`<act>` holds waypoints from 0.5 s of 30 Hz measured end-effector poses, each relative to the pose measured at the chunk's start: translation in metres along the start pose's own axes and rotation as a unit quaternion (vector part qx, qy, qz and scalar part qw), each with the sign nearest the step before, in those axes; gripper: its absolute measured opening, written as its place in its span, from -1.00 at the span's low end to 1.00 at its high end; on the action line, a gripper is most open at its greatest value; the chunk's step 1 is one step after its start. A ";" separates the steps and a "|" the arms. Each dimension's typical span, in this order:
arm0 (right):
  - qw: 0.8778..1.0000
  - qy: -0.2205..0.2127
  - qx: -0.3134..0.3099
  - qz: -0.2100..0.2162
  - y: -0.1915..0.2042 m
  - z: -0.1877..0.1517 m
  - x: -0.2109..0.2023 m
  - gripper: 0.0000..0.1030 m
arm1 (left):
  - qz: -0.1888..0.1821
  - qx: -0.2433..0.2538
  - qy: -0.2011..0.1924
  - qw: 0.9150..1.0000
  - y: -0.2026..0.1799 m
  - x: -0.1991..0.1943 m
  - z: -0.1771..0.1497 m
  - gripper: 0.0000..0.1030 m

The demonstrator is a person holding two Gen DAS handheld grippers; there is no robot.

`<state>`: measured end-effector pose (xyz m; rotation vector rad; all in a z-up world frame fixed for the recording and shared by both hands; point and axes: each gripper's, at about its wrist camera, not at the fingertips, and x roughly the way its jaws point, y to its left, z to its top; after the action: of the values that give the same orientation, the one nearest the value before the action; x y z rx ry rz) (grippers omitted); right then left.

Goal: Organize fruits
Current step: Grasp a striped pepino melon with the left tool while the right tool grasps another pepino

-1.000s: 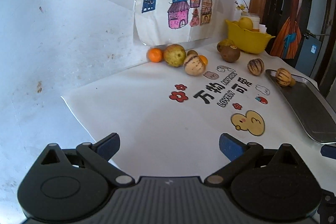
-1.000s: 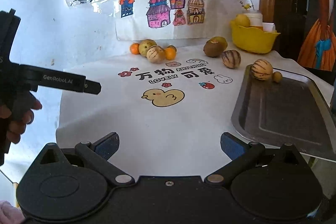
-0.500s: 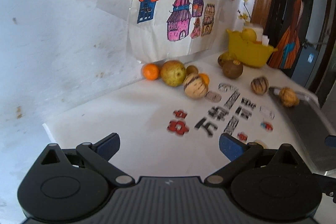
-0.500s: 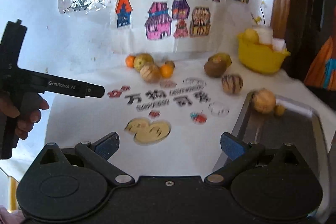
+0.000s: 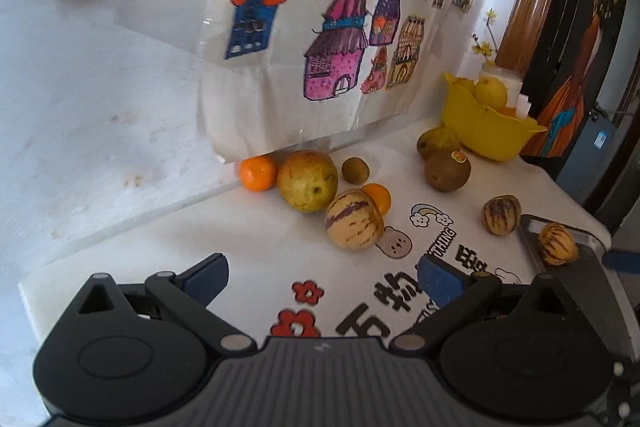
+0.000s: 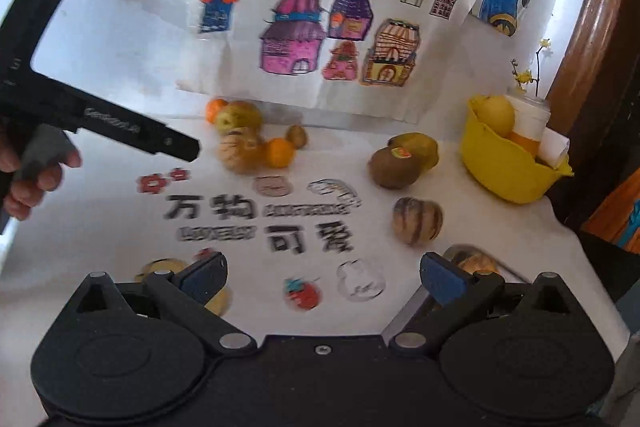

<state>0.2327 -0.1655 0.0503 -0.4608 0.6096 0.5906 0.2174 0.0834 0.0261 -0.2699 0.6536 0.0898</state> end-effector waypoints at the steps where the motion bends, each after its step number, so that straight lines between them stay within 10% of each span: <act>1: 1.000 0.002 -0.002 0.000 -0.006 0.002 0.007 0.99 | 0.002 0.000 0.001 1.000 -0.002 0.004 0.001 0.99; 15: 0.999 0.050 0.015 -0.014 -0.080 0.022 0.116 0.93 | 0.032 0.001 0.034 0.999 -0.024 0.073 0.015 0.99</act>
<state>0.3697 -0.1691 0.0100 -0.4713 0.7055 0.5328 0.2882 0.0640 -0.0021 -0.2511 0.7297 0.1429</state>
